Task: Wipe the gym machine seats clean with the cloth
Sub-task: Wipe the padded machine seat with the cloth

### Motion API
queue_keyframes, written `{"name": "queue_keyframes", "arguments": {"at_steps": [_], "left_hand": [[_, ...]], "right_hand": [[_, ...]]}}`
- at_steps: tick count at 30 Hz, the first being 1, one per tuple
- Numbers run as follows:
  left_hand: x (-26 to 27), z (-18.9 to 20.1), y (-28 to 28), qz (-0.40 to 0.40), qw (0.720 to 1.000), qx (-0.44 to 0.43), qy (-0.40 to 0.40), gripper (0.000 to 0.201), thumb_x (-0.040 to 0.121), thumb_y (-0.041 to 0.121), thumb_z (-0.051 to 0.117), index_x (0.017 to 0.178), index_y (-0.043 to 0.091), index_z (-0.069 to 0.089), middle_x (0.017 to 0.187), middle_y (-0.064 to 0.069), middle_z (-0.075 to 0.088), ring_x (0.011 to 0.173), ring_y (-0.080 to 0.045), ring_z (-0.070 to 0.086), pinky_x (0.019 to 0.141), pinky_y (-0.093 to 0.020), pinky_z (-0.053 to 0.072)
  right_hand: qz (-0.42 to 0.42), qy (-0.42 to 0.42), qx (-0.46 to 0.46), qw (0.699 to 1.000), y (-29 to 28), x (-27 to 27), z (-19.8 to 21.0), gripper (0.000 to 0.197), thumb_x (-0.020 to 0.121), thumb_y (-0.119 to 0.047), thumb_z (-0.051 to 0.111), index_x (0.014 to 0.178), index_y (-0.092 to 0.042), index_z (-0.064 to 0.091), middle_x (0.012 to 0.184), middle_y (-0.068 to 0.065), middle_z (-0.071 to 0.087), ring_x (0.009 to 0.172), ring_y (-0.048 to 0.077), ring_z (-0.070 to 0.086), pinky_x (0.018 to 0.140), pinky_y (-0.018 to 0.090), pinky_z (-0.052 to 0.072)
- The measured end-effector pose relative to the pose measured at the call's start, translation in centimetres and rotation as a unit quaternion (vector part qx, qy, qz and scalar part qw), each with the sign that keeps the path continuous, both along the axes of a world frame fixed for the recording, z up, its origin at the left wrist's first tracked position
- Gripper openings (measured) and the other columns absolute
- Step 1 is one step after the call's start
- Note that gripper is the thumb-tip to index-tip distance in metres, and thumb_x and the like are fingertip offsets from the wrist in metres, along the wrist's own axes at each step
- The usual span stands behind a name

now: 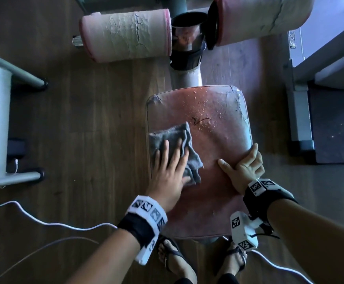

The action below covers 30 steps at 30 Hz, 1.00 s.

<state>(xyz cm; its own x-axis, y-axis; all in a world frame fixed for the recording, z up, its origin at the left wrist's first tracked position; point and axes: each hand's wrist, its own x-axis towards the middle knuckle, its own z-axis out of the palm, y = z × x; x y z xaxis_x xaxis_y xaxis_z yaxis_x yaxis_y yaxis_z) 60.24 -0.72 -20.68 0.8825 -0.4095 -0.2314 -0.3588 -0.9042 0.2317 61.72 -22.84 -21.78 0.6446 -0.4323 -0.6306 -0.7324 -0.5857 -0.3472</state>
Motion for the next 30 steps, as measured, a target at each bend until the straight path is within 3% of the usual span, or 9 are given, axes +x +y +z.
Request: {"name": "queue_keyframes", "arguments": {"at_steps": [5, 12, 20, 23, 26, 30], "left_hand": [[-4.6, 0.1, -2.4, -0.06, 0.998, 0.023, 0.024, 0.086, 0.087, 0.051, 0.058, 0.155, 0.014, 0.02, 0.165, -0.007, 0.005, 0.149, -0.041, 0.002, 0.117, -0.055, 0.013], [0.0, -0.7, -1.6, -0.21, 0.977, 0.031, 0.01, 0.075, 0.093, 0.049, 0.042, 0.156, 0.019, 0.016, 0.165, -0.005, 0.005, 0.15, -0.036, 0.005, 0.12, -0.05, 0.016], [3.0, -0.3, 3.8, 0.031, 0.999, 0.011, -0.014, 0.078, 0.09, 0.047, 0.057, 0.155, 0.02, 0.023, 0.164, -0.007, 0.01, 0.15, -0.038, 0.007, 0.119, -0.054, 0.019], [7.0, -0.6, 3.7, 0.055, 0.998, -0.014, -0.003, 0.076, 0.088, 0.045, 0.058, 0.154, 0.019, 0.028, 0.162, -0.009, 0.017, 0.147, -0.042, 0.013, 0.118, -0.056, 0.017], [13.4, -1.2, 3.1, 0.068, 0.997, -0.045, 0.001, 0.069, 0.088, 0.047, 0.048, 0.148, 0.015, 0.04, 0.156, -0.014, 0.032, 0.141, -0.047, 0.025, 0.115, -0.058, 0.02], [21.0, 0.1, 1.4, 0.055, 0.992, -0.084, 0.079, 0.059, 0.091, 0.037, 0.057, 0.145, 0.019, 0.043, 0.15, -0.006, 0.043, 0.132, -0.04, 0.041, 0.111, -0.042, 0.028]], "right_hand": [[0.004, -0.006, -0.007, 1.0, 0.0, -0.1, -0.1, 0.121, 0.073, -0.067, 0.065, 0.15, -0.022, -0.018, 0.157, 0.012, -0.004, 0.142, 0.036, 0.003, 0.117, 0.046, 0.004], [0.003, -0.001, 0.0, 1.0, 0.0, 0.0, -0.1, 0.123, 0.071, -0.068, 0.063, 0.15, -0.021, -0.018, 0.157, 0.014, -0.004, 0.143, 0.035, 0.0, 0.117, 0.046, 0.002], [-0.001, 0.019, 0.008, 1.0, -0.2, -0.1, -0.1, 0.121, 0.071, -0.071, 0.062, 0.147, -0.03, -0.024, 0.157, 0.002, -0.01, 0.143, 0.031, -0.001, 0.116, 0.054, 0.006], [-0.003, 0.016, 0.005, 1.0, -0.1, -0.2, -0.2, 0.121, 0.07, -0.072, 0.061, 0.147, -0.03, -0.023, 0.156, 0.001, -0.009, 0.143, 0.03, -0.001, 0.116, 0.054, 0.007], [-0.001, 0.019, -0.001, 1.0, -0.2, -0.2, -0.3, 0.122, 0.07, -0.073, 0.06, 0.147, -0.03, -0.023, 0.156, 0.001, -0.009, 0.143, 0.03, 0.0, 0.116, 0.056, 0.009], [-0.004, 0.026, 0.007, 1.0, -0.3, -0.2, -0.3, 0.122, 0.069, -0.074, 0.06, 0.146, -0.032, -0.024, 0.157, 0.001, -0.01, 0.143, 0.029, -0.001, 0.115, 0.057, 0.01]]}}
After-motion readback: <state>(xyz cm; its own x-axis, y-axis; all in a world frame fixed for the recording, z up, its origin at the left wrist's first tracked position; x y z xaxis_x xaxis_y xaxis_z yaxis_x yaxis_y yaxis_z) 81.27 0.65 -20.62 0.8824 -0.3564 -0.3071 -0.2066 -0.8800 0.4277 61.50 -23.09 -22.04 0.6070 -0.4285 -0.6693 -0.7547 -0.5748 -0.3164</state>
